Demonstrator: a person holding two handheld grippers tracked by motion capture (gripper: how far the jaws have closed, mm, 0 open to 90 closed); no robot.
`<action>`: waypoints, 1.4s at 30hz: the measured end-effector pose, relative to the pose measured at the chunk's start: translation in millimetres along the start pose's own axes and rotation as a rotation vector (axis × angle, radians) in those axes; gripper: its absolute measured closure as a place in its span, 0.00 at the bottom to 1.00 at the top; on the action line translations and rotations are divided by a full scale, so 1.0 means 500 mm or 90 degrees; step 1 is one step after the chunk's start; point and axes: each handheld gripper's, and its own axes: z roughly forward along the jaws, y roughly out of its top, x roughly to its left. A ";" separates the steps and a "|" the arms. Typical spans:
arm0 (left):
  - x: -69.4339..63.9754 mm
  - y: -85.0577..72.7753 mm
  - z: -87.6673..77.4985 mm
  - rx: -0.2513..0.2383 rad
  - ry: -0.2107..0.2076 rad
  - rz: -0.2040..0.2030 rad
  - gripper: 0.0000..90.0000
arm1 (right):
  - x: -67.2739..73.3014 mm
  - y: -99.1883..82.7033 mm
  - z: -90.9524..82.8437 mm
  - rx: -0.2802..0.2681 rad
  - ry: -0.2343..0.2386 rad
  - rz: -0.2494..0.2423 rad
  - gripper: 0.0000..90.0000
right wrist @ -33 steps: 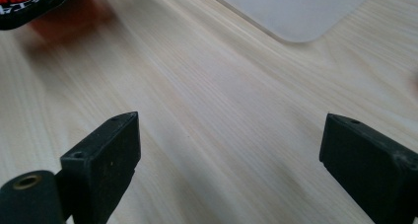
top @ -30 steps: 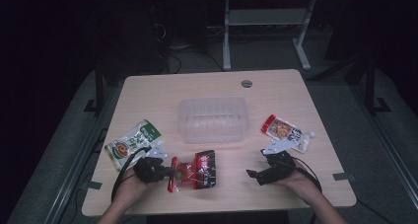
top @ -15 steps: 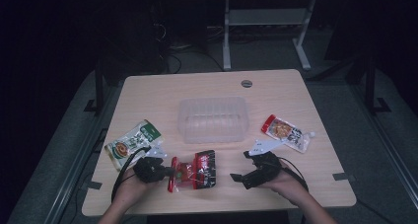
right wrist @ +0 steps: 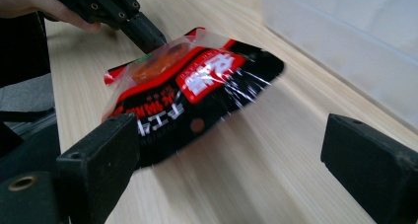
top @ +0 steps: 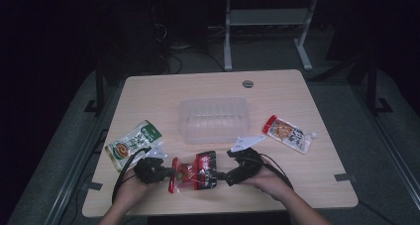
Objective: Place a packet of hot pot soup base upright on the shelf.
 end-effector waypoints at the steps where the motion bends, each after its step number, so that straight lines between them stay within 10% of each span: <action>1: 0.000 0.000 0.000 0.001 0.001 0.001 0.99 | 0.003 0.004 0.015 0.000 0.008 0.000 0.08; 18: -0.001 -0.001 -0.001 0.000 0.003 -0.003 1.00 | 0.024 0.011 0.073 -0.004 0.066 0.041 0.15; 33: -0.004 -0.003 0.000 -0.006 0.012 -0.009 1.00 | 0.030 0.020 0.080 -0.001 0.046 0.041 0.33; 42: -0.004 -0.005 0.000 -0.009 0.015 -0.008 1.00 | 0.029 0.019 0.079 0.017 0.063 0.052 0.23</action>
